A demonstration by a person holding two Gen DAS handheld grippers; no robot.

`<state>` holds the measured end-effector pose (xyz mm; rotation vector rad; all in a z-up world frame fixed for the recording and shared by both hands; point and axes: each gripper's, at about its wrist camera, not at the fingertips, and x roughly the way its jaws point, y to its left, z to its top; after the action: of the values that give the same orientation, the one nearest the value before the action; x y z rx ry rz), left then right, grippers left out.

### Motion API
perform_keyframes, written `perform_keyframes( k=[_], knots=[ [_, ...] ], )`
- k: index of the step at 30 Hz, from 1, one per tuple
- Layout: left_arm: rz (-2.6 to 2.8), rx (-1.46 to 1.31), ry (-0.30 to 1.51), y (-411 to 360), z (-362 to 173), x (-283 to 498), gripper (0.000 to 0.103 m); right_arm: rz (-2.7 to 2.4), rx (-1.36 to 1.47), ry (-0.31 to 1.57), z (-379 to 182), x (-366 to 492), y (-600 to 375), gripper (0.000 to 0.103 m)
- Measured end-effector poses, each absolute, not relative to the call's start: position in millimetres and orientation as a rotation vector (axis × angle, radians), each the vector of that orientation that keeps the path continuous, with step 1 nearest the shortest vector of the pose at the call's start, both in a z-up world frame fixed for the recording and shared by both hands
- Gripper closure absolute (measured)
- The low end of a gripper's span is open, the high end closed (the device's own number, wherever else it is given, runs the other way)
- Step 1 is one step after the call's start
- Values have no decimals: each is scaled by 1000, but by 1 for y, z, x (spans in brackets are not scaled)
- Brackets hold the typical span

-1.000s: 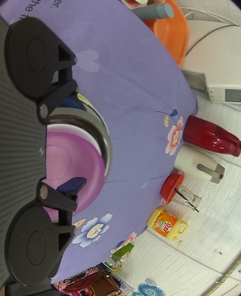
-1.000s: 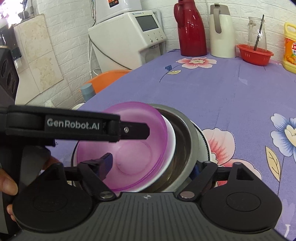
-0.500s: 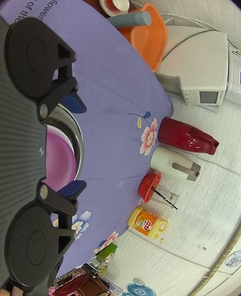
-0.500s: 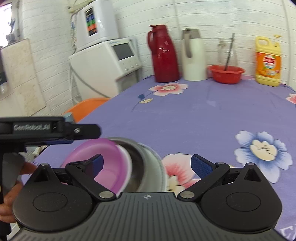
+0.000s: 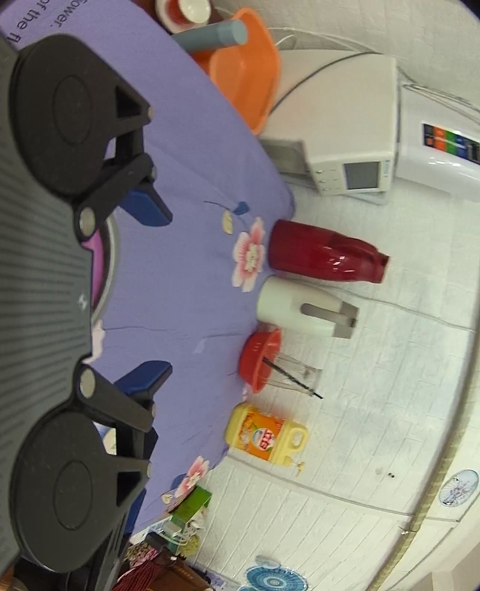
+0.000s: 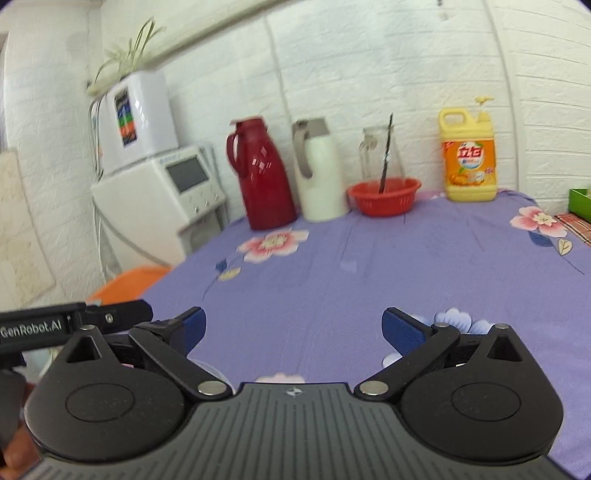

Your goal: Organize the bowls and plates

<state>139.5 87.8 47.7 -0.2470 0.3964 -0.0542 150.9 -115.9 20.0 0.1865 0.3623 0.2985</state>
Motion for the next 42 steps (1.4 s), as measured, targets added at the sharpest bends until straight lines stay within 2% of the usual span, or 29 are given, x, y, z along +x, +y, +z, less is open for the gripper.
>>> perform_keyframes(
  k=[10, 32, 42],
  knots=[
    [35, -130, 351, 48, 44, 113, 29, 113, 261, 351, 11, 116, -141, 0],
    [-46, -72, 293, 22, 26, 0, 29, 124, 168, 215, 11, 7, -147, 0],
    [-30, -11, 279, 22, 13, -48, 28, 41, 170, 288, -30, -48, -151, 0]
  ],
)
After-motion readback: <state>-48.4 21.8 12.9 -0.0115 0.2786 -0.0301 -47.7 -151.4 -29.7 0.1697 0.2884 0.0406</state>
